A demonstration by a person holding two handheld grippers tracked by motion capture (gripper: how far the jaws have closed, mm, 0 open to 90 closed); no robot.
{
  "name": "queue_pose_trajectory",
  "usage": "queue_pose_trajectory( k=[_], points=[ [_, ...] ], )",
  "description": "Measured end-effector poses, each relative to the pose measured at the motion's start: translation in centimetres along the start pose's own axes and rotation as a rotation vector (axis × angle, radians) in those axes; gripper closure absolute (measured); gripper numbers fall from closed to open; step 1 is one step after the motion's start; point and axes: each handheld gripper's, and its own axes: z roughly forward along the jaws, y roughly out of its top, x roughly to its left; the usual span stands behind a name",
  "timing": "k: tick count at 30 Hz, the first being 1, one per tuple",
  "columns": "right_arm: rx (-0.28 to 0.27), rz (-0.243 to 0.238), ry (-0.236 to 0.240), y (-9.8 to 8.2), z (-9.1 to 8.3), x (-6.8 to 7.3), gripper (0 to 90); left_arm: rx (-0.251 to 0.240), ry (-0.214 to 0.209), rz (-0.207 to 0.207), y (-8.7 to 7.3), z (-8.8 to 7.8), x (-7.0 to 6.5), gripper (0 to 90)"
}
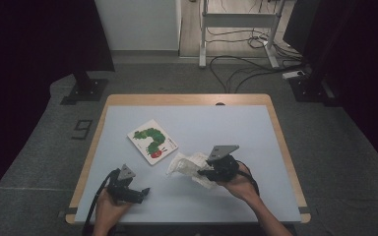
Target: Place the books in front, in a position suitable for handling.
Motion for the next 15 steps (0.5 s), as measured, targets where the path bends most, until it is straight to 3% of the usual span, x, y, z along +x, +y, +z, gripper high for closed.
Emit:
queue_pose_trajectory(
  k=[15],
  points=[
    [-0.003, 0.034, -0.083, -2.6, -4.0, -1.0, 65.6, 0.0, -0.001, 0.0, 0.0, 0.0, 0.0, 0.0]
  ],
)
